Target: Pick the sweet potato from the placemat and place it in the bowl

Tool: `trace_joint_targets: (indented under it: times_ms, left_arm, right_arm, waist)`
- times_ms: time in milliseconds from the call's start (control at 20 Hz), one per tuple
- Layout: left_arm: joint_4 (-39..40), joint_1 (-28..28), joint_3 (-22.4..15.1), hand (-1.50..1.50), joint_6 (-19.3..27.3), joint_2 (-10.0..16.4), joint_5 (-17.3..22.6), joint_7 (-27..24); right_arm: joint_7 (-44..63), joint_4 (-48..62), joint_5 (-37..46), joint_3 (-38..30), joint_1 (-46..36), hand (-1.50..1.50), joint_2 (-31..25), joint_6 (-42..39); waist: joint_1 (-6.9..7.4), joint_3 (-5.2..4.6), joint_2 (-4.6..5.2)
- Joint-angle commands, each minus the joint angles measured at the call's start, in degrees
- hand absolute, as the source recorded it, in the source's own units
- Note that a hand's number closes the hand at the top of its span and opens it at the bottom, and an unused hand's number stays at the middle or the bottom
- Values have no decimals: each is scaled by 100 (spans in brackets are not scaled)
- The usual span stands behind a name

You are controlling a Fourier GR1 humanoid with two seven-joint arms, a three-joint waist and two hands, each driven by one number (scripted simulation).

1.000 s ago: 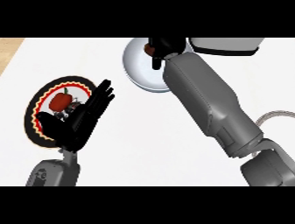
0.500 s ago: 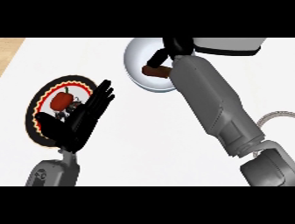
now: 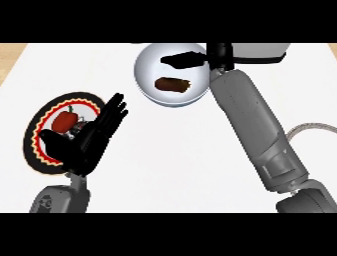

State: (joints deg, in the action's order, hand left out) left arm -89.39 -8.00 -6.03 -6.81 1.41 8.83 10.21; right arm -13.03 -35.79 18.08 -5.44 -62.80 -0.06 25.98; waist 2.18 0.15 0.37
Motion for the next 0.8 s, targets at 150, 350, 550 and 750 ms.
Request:
trace_joint_targets:
  times_ms: [150,350,550,750]
  left_arm:
    - [-27,187,276,0,88,93,113,47]
    - [75,574,250,0,133,52,-31,-311]
    - [-84,560,377,0,182,128,41,-158]
    - [-260,597,455,0,147,219,117,-76]
  right_arm:
    - [-658,-2031,-1322,505,1563,-150,6,-761]
    - [-857,-3430,-1221,1064,2899,-150,6,-1045]
    - [-1044,-4636,-1098,1686,4481,150,-52,-1230]
    - [-1366,-5791,-989,2276,6059,150,-384,-1477]
  waist:
    - [-381,-9,-142]
    - [-645,-14,-210]
    - [-742,-13,-227]
    - [-754,-16,-225]
